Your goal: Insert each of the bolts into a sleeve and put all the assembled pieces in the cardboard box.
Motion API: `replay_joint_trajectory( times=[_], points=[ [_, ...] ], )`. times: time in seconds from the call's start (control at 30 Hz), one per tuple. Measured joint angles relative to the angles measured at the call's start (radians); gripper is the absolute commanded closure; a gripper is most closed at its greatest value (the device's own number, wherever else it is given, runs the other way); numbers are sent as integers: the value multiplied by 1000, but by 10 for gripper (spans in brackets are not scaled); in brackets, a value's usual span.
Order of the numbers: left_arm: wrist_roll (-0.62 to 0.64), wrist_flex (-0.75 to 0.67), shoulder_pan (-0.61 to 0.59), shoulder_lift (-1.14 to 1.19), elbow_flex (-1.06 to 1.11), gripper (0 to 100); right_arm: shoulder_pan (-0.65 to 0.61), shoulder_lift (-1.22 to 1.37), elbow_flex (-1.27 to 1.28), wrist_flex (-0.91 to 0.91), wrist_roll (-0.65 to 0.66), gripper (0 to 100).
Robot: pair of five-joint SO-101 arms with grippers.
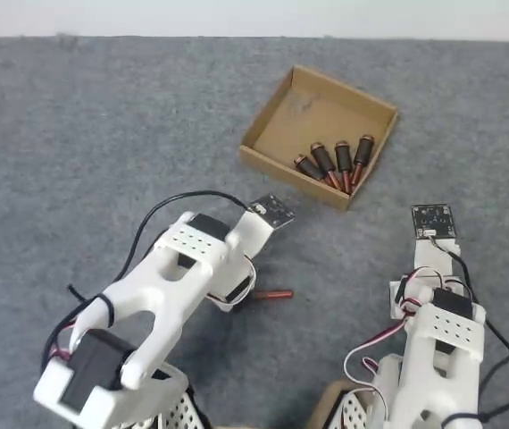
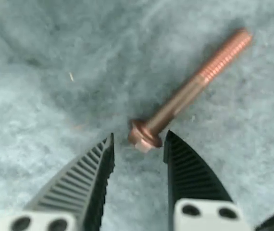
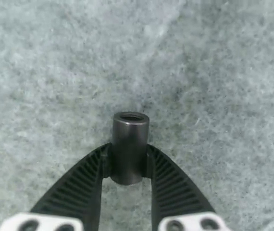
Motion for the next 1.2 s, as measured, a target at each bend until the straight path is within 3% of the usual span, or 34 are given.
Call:
replay_joint_trajectory(
  times=[0.13,0.4,0.77,1.2],
  points=[
    [40,46,12,0,-14,995,0,0,0,0,3,991],
    [66,58,83,0,-14,978,0,0,0,0,3,991],
    [477,98,87,0,-114,978,0,0,0,0,3,991],
    [499,169,253,0,-117,989,0,0,0,0,5,991]
  ],
)
